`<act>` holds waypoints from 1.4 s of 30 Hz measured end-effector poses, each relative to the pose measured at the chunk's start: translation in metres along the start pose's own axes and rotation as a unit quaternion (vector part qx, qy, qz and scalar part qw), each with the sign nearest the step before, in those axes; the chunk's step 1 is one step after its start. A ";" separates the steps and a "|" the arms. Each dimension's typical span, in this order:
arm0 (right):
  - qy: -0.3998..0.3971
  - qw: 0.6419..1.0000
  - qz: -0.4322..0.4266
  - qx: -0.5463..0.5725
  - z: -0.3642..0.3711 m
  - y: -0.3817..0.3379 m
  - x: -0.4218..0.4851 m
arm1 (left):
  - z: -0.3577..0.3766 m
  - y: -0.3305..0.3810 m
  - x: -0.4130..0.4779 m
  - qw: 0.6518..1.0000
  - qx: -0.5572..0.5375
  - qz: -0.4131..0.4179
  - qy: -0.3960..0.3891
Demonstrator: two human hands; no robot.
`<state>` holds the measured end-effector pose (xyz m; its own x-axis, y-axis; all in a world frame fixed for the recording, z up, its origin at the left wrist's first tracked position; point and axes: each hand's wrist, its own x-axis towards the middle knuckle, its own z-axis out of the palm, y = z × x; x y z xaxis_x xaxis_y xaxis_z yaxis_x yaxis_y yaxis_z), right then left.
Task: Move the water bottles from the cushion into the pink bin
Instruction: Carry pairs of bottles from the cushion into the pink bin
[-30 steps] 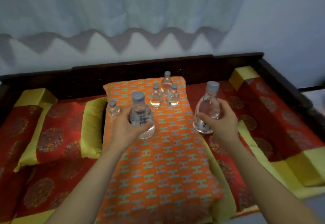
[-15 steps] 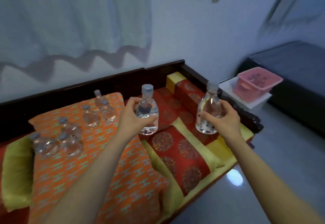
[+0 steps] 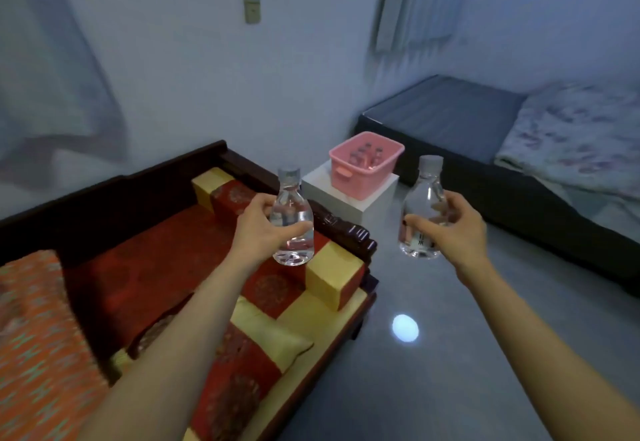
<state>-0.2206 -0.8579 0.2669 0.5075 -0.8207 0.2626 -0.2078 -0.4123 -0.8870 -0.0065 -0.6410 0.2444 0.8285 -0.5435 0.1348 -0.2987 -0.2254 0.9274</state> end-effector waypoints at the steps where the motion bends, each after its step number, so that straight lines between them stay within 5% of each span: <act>1: 0.004 1.000 0.005 0.001 -0.012 0.011 0.010 | 0.019 0.004 0.007 1.000 -0.004 -0.001 -0.010; 11: 0.027 0.996 0.085 0.011 -0.074 0.121 0.114 | 0.181 0.013 0.097 0.994 -0.024 -0.053 -0.092; 25: -0.009 0.990 0.136 -0.044 -0.113 0.236 0.343 | 0.388 0.027 0.293 0.988 -0.039 -0.114 -0.102; 42: -0.199 0.975 0.099 -0.014 -0.058 0.323 0.644 | 0.490 0.007 0.467 0.974 -0.046 -0.205 0.084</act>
<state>-0.0094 -1.5421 0.1711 0.7378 -0.6696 -0.0858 -0.3550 -0.2768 -0.8929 0.1462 -1.2927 0.1428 0.9376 -0.2811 -0.2048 0.1102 -0.3183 0.9415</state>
